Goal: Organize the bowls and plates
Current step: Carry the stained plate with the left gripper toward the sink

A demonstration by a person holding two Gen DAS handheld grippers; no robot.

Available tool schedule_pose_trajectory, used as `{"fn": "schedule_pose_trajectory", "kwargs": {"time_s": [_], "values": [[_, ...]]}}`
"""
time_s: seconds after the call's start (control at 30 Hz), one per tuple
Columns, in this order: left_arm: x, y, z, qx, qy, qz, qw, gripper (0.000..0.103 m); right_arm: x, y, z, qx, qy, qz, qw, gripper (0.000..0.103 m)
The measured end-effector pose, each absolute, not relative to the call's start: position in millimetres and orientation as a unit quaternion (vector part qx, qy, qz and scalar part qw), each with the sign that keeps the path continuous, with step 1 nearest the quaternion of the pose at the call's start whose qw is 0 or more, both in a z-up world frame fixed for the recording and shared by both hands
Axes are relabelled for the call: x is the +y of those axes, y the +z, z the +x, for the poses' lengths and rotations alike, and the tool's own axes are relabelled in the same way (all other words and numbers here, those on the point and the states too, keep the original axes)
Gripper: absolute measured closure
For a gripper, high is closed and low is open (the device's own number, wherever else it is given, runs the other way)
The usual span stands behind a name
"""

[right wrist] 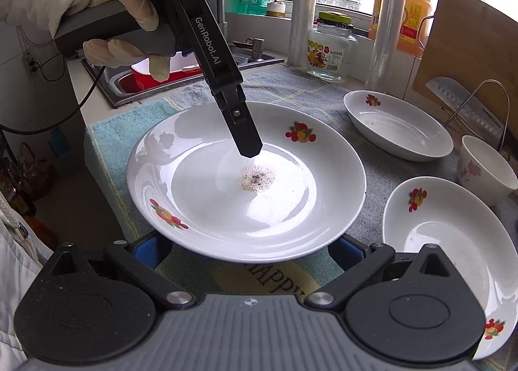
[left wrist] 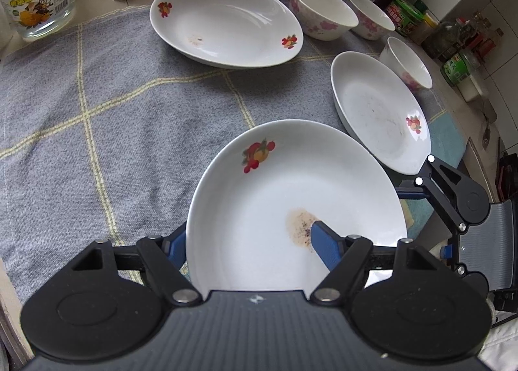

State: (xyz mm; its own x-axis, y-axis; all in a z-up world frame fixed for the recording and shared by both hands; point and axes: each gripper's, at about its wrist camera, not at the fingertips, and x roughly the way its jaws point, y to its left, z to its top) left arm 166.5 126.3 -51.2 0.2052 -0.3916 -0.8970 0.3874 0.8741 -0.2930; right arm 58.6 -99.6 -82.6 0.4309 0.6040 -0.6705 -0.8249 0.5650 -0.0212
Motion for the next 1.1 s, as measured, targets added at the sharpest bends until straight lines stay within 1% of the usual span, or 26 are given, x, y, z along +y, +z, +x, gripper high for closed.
{"fn": "schedule_pose_trajectory", "kwargs": {"time_s": [0.47,0.8,1.1], "values": [[187.5,-37.8,187.9,0.553,-0.238,-0.017,0.799,0.028,-43.0,-73.1,92.0,0.302,0.445,-0.188,0.822,0.0],[228.6,-44.7,221.1,0.546,-0.236,-0.022,0.803,0.028,4.1,-76.4,123.3,0.303,0.445,-0.198,0.819,0.0],[248.1,-57.3,244.1,0.546,-0.242,-0.023,0.802,0.028,27.9,-87.4,146.2,0.315,0.438,-0.199,0.818,0.0]]}}
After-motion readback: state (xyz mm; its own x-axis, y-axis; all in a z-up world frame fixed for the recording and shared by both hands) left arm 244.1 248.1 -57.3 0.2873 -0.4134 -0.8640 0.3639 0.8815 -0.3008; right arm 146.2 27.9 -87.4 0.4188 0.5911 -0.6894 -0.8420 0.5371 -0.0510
